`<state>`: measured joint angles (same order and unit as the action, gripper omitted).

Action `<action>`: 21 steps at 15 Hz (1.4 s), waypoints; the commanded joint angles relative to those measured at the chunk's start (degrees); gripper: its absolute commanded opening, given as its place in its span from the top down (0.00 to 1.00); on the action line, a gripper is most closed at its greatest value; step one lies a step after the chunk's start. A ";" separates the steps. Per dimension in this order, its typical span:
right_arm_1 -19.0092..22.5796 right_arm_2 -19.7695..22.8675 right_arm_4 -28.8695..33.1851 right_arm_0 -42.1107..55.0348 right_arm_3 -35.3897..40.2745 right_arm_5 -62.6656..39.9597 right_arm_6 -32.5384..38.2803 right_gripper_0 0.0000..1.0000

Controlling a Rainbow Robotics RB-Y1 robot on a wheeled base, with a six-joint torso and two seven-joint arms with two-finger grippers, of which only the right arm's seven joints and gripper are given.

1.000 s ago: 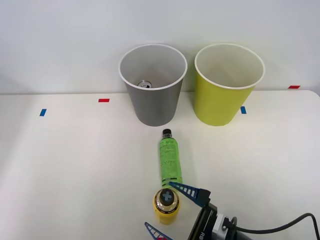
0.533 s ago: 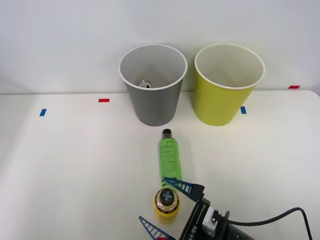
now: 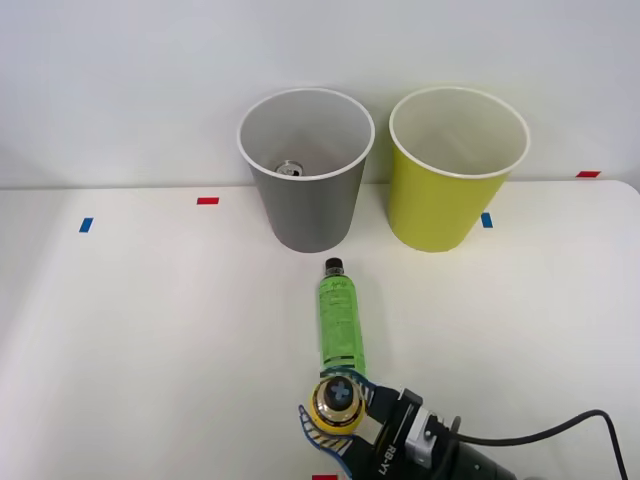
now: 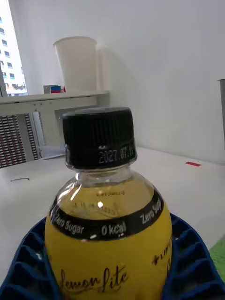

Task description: Put cans in the gray bin, plastic bottles in the light green bin

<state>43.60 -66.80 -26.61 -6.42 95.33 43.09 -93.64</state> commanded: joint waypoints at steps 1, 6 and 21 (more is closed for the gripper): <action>1.23 0.00 -0.55 0.10 0.03 1.30 0.65 1.00; 0.79 2.11 -2.22 0.27 4.51 1.47 2.59 1.00; -0.62 32.44 -6.88 14.51 31.14 -15.84 8.21 1.00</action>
<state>43.20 -35.90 -32.94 8.04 126.15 27.24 -86.07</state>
